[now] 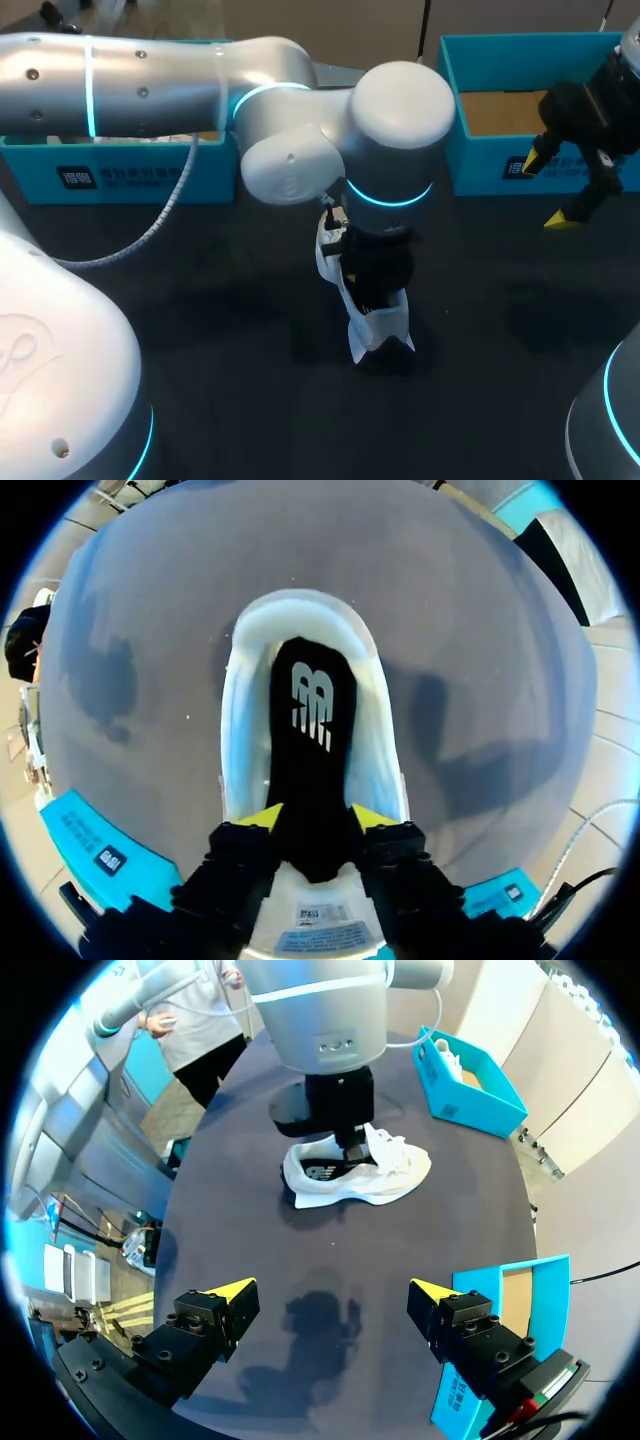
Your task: Take the shoe out of the shoebox, open the shoe tongue, remove and reinsert the insole, then place the shoe into the shoebox
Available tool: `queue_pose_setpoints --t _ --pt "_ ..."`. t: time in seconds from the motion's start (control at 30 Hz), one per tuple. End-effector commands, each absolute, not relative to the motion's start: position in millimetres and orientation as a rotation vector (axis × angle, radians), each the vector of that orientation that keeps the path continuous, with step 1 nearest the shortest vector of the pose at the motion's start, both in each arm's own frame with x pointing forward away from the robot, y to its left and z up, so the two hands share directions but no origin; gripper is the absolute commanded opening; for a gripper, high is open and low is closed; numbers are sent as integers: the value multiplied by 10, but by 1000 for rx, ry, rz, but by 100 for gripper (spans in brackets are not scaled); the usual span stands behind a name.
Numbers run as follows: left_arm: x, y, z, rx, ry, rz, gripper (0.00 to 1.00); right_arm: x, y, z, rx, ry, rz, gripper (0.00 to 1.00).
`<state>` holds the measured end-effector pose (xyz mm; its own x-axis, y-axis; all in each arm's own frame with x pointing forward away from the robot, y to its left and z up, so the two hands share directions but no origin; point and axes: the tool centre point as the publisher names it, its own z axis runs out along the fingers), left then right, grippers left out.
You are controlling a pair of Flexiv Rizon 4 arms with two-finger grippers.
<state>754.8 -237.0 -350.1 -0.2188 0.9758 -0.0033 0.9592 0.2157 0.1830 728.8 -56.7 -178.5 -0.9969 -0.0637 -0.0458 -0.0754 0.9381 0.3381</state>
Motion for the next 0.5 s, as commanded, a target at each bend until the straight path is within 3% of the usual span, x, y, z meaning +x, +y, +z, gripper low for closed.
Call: queue_pose_setpoints --t 0.03,0.1,0.13,0.5 --pt "7537 -2418 -3512 1884 2369 219 55 7298 -563 -1789 -110 3061 534 100" --pt "7517 -2427 -3522 1880 2383 216 91 7298 -563 -1789 -110 3061 534 100" --pt "7510 -2428 -3523 1880 2386 215 100 7298 -563 -1789 -110 3061 534 100" --pt "7469 -2388 -3467 1870 2438 217 100 7298 -563 -1789 -110 3061 534 100"
